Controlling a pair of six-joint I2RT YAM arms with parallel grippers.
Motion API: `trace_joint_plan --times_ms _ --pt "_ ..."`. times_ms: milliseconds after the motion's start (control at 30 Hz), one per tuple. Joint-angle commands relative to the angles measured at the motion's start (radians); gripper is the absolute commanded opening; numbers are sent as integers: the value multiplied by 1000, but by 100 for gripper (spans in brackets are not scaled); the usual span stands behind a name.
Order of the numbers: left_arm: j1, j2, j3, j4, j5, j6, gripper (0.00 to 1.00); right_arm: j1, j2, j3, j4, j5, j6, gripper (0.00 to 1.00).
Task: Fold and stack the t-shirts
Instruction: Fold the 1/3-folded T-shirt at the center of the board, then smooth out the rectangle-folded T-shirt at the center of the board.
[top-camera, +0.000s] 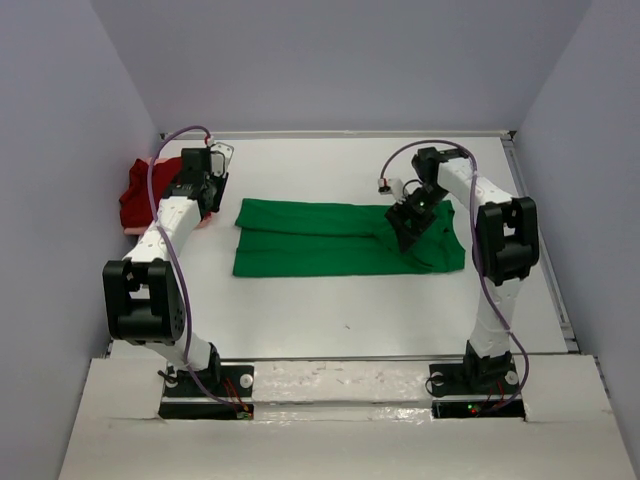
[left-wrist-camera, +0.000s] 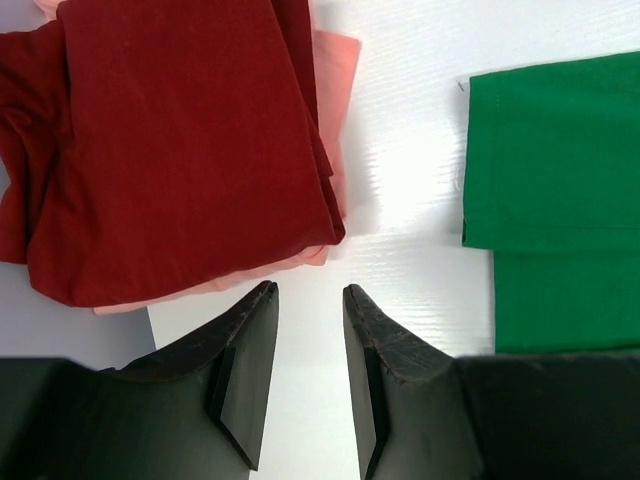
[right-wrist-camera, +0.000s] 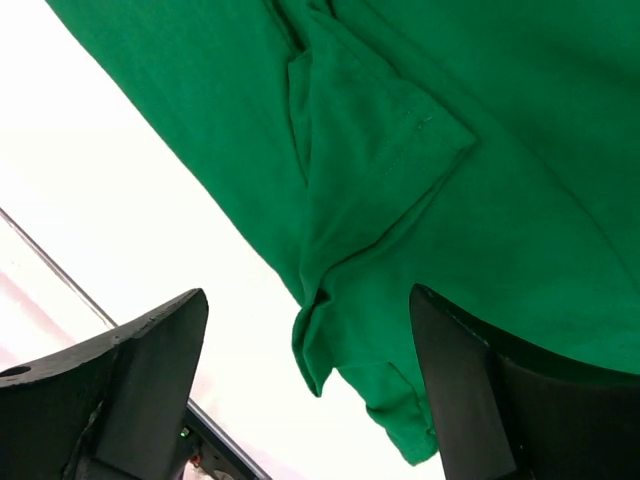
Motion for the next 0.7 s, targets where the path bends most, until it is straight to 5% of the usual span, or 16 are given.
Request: trace_joint_plan --times_ms 0,133,267,367,667 --pt "-13 -40 3 -1 11 9 45 10 -60 98 -16 0 1 85" --pt "-26 -41 8 -15 107 22 44 10 -216 8 271 222 133 75" --pt "-33 -38 31 -56 345 59 43 10 -342 -117 542 422 213 28" --pt "-52 -23 49 -87 509 119 43 1 -344 -186 570 487 246 0" --pt "-142 141 126 -99 594 214 34 1 -304 -287 563 473 325 0"
